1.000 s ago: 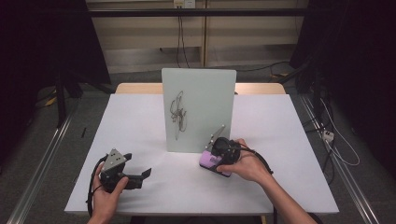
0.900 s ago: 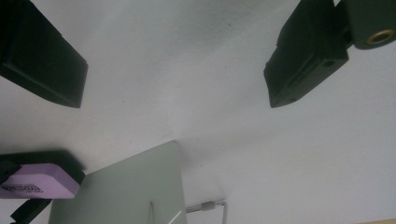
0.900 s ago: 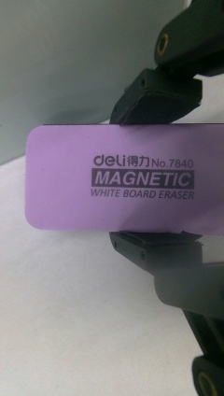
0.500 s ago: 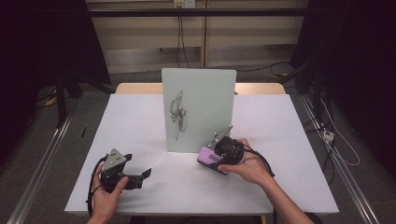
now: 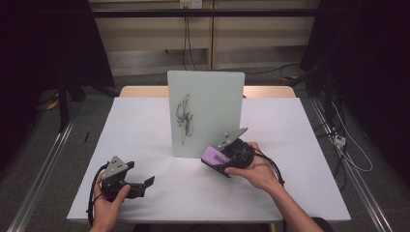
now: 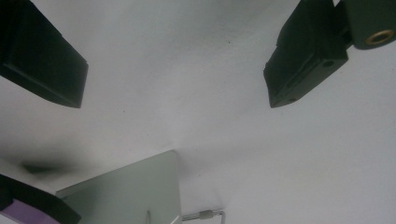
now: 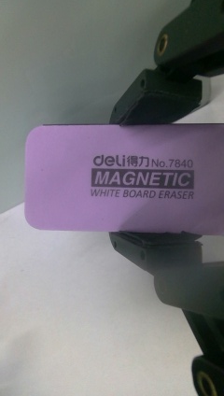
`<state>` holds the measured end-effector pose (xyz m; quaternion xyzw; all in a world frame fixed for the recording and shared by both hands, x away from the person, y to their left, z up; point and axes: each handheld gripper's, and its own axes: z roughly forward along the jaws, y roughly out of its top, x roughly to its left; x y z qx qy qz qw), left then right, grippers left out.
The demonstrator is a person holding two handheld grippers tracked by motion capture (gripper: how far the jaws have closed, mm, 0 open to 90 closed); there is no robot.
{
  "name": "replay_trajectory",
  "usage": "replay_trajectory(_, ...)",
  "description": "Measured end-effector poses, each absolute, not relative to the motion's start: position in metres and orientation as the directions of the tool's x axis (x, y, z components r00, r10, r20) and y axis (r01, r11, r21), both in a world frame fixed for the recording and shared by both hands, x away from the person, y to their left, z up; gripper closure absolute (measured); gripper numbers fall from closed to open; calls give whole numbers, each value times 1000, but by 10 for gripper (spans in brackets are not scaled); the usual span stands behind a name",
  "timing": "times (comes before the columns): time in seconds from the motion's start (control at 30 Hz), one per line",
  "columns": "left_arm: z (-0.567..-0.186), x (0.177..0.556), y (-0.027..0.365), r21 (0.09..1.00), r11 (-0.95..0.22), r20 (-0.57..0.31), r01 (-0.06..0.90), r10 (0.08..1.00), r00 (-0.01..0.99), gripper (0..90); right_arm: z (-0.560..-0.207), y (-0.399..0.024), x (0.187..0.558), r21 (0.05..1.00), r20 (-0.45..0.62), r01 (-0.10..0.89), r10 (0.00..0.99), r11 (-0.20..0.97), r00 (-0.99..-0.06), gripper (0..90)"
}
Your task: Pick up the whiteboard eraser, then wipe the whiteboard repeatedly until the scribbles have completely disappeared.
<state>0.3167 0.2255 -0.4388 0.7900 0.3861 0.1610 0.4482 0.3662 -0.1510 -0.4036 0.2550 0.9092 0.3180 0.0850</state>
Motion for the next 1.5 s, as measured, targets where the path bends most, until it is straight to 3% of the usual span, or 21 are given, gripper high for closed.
replay_trajectory(0.77, -438, 317, 225, 833, -304, -86, 463, 755, 651, 58, -391, -155, 359, 726, -45, 345, 542, 595, -839, 413)
replay_trajectory(1.5, -439, 321, 226, 825, -310, -82, 472, 761, 644, 58, -382, -149, 362, 758, -52, 306, 520, 576, -853, 413)
